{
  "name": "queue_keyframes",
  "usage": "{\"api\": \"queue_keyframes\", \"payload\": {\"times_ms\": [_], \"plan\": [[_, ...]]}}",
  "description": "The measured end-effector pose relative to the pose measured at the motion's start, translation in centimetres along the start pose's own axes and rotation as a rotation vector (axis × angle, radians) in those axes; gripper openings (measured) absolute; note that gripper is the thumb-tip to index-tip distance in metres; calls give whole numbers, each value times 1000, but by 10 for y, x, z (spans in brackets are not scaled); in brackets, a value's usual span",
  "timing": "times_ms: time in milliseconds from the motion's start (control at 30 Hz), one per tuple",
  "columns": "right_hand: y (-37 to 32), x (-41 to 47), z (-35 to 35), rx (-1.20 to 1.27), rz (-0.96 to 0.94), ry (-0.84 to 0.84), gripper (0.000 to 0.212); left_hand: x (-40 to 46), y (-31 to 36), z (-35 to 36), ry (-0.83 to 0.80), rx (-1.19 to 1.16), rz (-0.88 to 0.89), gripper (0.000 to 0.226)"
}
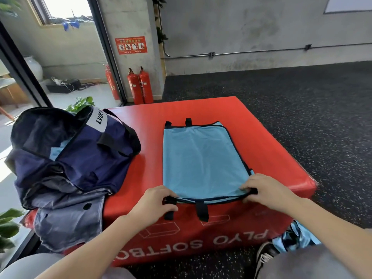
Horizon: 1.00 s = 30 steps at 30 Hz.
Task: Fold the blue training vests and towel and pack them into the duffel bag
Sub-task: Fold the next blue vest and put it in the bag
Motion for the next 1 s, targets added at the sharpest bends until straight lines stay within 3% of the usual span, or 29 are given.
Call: {"api": "queue_keyframes", "payload": {"times_ms": [167, 267, 400, 533, 667, 1000], "plan": [[-7, -11, 1, -60, -10, -19, 20, -12, 4, -1, 21, 35, -11, 15], [-9, -15, -1, -33, -28, 12, 21, -20, 11, -6, 58, 15, 4, 16], [-19, -16, -17, 290, 26, 51, 15, -23, 22, -19, 194, -128, -73, 12], [-24, -7, -34, 653, 14, 49, 36, -17, 26, -40, 308, -197, -94, 14], [-31, 11, -52, 823, 43, 84, 10, -2, 24, -57, 362, -235, -99, 18], [-8, 92, -67, 805, 160, 195, 11, 87, -9, -66, 322, -202, -162, 19]]}}
Point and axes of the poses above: each hand's wrist, its own x-axis towards the middle knuckle, its own z-axis out of the palm, y = z × x, the point moved 2 cm from there along x, towards the middle knuckle, and after that the axes turned 4 degrees about -y, right-handed, at the moved point
